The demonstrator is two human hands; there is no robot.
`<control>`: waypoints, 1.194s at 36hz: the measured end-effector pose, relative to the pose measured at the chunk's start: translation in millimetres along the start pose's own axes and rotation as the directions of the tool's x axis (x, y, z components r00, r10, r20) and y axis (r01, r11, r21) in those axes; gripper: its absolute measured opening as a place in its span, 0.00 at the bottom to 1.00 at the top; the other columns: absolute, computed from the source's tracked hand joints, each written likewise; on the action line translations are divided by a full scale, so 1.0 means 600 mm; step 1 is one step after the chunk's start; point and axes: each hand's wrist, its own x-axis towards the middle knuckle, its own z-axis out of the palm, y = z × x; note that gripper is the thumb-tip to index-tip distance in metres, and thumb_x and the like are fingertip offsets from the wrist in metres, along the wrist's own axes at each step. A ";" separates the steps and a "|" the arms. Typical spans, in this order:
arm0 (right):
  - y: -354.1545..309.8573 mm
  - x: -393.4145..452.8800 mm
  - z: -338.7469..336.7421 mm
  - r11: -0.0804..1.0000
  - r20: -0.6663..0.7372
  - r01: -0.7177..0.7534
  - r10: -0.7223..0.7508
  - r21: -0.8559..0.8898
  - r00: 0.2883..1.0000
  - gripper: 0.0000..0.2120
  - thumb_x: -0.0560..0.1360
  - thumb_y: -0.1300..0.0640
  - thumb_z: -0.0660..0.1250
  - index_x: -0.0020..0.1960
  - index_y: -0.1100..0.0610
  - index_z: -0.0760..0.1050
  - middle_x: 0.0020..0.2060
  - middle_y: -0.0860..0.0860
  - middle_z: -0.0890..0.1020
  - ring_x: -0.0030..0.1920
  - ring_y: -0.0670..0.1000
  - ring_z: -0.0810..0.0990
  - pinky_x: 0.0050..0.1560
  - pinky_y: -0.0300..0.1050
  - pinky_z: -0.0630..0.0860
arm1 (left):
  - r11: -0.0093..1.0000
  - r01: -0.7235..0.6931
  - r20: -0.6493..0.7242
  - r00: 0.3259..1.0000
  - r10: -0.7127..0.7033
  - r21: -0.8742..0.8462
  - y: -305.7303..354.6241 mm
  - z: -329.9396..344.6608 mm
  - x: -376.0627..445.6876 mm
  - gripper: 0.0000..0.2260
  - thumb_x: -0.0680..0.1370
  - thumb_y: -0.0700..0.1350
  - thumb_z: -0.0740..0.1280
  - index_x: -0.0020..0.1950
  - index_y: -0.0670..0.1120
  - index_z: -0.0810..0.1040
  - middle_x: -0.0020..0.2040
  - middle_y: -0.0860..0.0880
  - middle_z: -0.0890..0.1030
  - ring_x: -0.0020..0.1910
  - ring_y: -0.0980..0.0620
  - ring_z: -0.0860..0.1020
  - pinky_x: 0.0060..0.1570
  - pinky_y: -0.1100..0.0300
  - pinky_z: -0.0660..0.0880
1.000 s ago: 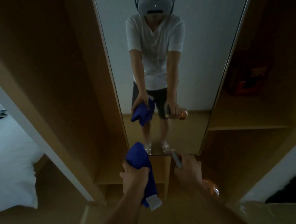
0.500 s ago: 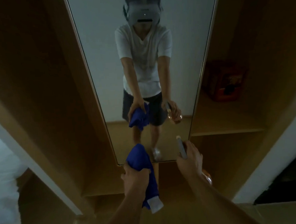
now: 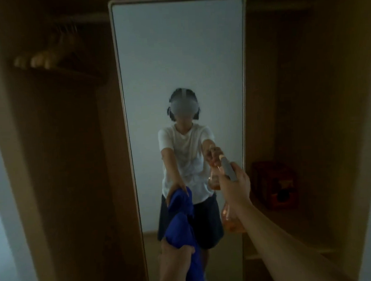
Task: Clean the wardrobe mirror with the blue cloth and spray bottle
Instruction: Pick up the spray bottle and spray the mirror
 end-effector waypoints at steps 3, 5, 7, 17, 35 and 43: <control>-0.022 0.022 -0.001 0.998 0.032 -0.058 0.058 0.025 0.998 0.03 0.76 0.60 0.64 0.47 0.57 0.76 0.36 0.50 0.79 0.37 0.51 0.79 0.38 0.44 0.77 | 0.999 -0.016 -0.009 1.000 0.016 -0.034 0.026 0.009 -0.006 0.39 0.66 0.37 0.73 0.72 0.44 0.57 0.66 0.41 0.68 0.58 0.42 0.71 0.50 0.53 0.71; -0.028 0.028 -0.002 0.998 0.046 -0.067 0.066 0.022 0.997 0.02 0.75 0.60 0.65 0.45 0.57 0.76 0.36 0.51 0.79 0.36 0.51 0.78 0.38 0.45 0.77 | 1.000 -0.029 -0.005 1.000 0.029 -0.012 0.037 0.013 -0.006 0.39 0.66 0.38 0.73 0.73 0.44 0.56 0.67 0.42 0.66 0.59 0.41 0.70 0.51 0.52 0.71; -0.031 0.029 -0.004 0.998 0.049 -0.053 0.052 0.021 0.997 0.02 0.75 0.61 0.64 0.45 0.57 0.76 0.35 0.51 0.79 0.35 0.51 0.78 0.37 0.46 0.77 | 1.000 -0.017 0.008 1.000 0.016 0.024 0.044 0.016 -0.007 0.40 0.67 0.39 0.73 0.73 0.45 0.55 0.69 0.42 0.64 0.61 0.41 0.70 0.55 0.50 0.72; 0.072 -0.027 -0.063 0.871 -0.006 -0.096 0.106 -0.481 0.994 0.09 0.75 0.44 0.63 0.52 0.47 0.69 0.45 0.46 0.74 0.44 0.48 0.75 0.46 0.47 0.74 | 0.995 0.001 0.066 0.998 -0.007 0.095 0.016 0.040 -0.010 0.40 0.68 0.43 0.72 0.75 0.50 0.52 0.69 0.43 0.64 0.60 0.40 0.71 0.54 0.48 0.73; 0.359 -0.001 -0.237 0.622 -0.127 -0.642 0.666 -0.448 0.735 0.16 0.70 0.45 0.72 0.48 0.54 0.72 0.37 0.49 0.78 0.36 0.49 0.80 0.36 0.45 0.78 | 0.941 0.069 0.392 0.897 -0.203 0.331 -0.073 0.264 0.015 0.36 0.68 0.43 0.71 0.72 0.47 0.57 0.61 0.47 0.70 0.50 0.48 0.72 0.46 0.55 0.70; 0.495 0.078 -0.252 0.628 -0.072 -0.678 0.711 -0.382 0.699 0.13 0.74 0.57 0.70 0.57 0.56 0.73 0.38 0.47 0.76 0.33 0.45 0.77 0.27 0.37 0.71 | 0.938 0.123 0.405 0.878 -0.255 0.323 -0.076 0.397 0.035 0.37 0.65 0.43 0.73 0.70 0.51 0.61 0.63 0.48 0.70 0.57 0.47 0.72 0.57 0.51 0.72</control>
